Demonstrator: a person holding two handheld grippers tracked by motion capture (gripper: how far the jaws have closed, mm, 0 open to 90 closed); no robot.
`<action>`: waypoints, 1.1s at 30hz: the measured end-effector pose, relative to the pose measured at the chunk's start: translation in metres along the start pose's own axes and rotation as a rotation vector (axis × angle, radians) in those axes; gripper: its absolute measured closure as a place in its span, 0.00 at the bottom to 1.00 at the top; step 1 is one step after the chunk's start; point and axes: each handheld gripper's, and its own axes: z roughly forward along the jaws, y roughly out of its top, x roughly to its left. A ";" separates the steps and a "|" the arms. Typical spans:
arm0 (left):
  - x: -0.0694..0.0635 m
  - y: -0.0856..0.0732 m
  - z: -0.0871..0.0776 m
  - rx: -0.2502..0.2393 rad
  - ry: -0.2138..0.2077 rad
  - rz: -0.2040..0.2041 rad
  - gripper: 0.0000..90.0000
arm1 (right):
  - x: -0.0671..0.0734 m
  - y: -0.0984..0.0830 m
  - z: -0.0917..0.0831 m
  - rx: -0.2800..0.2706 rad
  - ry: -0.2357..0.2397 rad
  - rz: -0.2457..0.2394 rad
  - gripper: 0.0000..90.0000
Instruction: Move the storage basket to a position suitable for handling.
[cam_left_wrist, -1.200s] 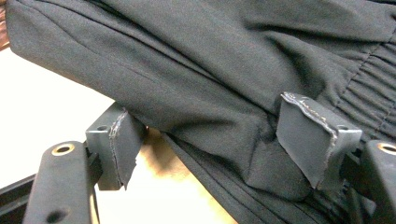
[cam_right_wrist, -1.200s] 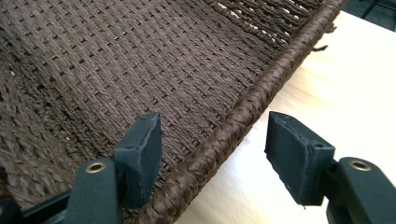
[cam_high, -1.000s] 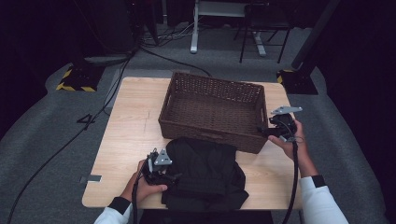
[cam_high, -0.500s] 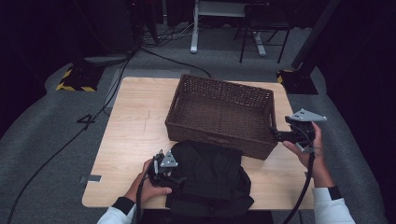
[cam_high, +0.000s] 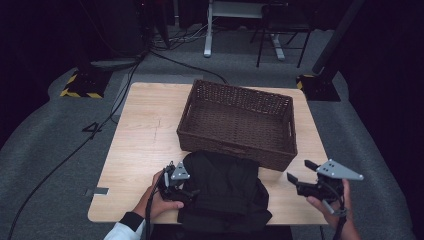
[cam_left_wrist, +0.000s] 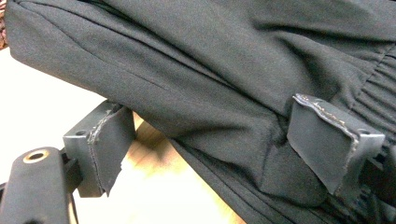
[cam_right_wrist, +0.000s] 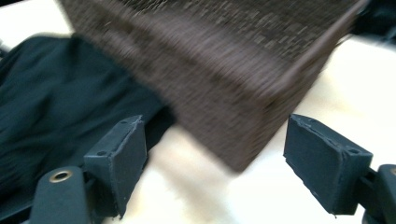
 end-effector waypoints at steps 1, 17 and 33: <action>0.000 0.000 0.000 0.000 0.000 0.000 0.18 | 0.000 0.000 0.000 0.000 0.000 0.000 0.24; -0.010 0.006 0.009 0.034 -0.001 0.021 0.02 | 0.074 -0.028 0.094 0.175 0.259 -0.008 0.18; -0.013 0.012 0.014 0.046 0.012 0.001 0.00 | 0.067 -0.033 0.112 0.307 0.155 -0.043 0.01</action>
